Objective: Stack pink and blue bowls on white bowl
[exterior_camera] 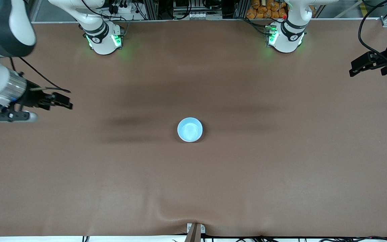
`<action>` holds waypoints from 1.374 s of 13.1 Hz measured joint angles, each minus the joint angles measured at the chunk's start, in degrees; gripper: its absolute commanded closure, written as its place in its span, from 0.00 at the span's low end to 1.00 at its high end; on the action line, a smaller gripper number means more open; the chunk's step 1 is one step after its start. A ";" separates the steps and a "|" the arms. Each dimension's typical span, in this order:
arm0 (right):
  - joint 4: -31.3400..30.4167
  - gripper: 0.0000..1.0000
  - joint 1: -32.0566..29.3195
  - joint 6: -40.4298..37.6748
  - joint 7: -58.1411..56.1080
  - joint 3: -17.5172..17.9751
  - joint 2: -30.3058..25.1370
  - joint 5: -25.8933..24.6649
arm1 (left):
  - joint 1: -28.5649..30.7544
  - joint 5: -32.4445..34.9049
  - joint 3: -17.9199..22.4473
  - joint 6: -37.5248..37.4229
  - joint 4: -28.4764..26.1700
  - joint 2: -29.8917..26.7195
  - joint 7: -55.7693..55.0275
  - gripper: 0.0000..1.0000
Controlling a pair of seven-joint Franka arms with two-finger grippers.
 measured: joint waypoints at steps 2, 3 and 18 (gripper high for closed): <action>4.07 0.00 0.08 -5.40 -0.02 0.13 -0.60 -3.36 | 0.00 0.00 0.00 0.00 0.00 0.00 0.00 0.00; 6.87 0.00 0.14 -8.39 -0.01 0.16 -0.71 -4.36 | 0.00 0.00 0.00 0.00 0.00 0.00 0.00 0.00; 14.76 0.00 -0.01 -15.05 0.14 -4.26 -0.30 -5.51 | -0.09 0.00 -0.02 0.00 0.00 0.00 0.00 0.00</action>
